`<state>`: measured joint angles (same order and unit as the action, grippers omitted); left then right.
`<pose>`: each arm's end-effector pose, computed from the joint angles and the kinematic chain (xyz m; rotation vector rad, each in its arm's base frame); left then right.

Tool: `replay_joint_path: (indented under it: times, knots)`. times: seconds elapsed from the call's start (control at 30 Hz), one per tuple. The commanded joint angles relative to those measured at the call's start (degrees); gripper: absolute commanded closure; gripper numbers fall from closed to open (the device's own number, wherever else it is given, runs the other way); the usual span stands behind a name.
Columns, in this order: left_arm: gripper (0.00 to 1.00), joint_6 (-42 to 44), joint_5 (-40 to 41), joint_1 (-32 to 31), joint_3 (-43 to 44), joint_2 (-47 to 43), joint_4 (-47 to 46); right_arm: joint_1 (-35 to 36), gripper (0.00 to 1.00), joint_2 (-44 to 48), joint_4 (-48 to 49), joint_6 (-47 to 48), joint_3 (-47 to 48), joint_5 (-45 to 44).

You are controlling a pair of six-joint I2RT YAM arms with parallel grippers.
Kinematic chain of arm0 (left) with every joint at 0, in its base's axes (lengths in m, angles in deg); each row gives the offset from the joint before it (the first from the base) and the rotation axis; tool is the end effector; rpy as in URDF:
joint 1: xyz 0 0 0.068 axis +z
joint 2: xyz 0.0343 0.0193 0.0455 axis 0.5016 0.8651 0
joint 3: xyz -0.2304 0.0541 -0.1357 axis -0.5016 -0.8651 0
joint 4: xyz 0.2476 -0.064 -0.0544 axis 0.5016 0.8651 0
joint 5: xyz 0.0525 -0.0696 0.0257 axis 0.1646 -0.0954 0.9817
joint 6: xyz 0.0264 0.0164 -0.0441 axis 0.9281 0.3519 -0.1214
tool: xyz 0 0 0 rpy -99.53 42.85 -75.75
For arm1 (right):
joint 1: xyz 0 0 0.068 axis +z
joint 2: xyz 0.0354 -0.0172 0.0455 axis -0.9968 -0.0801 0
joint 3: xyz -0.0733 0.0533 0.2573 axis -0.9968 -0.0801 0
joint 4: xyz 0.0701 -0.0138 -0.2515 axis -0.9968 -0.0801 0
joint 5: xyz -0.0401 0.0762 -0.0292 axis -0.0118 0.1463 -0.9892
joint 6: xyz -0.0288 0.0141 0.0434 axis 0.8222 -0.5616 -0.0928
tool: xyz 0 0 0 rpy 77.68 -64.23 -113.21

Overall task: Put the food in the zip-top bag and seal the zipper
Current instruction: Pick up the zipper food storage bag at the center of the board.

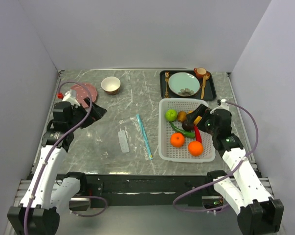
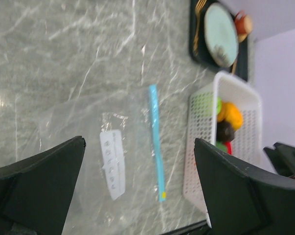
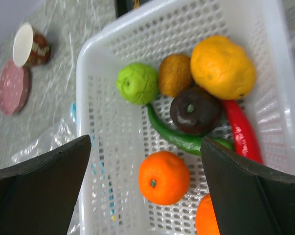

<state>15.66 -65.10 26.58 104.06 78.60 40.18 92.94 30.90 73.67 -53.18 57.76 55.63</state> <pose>0.1848 -0.0204 0.3184 -0.4816 2.0254 -0.7290 0.1854 0.0276 0.2692 0.4286 2.0236 0.5443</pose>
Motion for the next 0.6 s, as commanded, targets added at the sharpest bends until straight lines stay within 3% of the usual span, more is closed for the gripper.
replay_joint_path:
  times: [0.0, 0.13, 0.23, 0.37, 0.57]
  knots:
    - [0.01, 4.67, 0.59, -2.79, 0.75, 1.82, 1.79, 0.20, 0.00, -2.14, 0.13, 0.21, 2.55, 6.22]
    - [0.01, 7.75, 4.71, -6.04, 2.15, 3.32, 5.30, 0.29, 0.00, -1.09, -1.37, -0.15, 3.52, 1.39]
    - [0.01, 6.62, 9.72, -12.10, 2.59, 4.11, 5.66, 0.29, 0.00, -1.26, -3.73, 0.11, 4.57, 0.94]
    - [0.01, 1.09, 18.24, -24.90, 3.46, 6.91, 5.31, 0.38, 0.00, -1.80, -8.91, 1.34, 5.89, 1.38]
    - [0.06, -7.96, 30.72, -36.61, 10.31, 21.74, 10.74, 0.38, 0.00, 2.15, -8.58, 0.47, 2.55, 3.99]
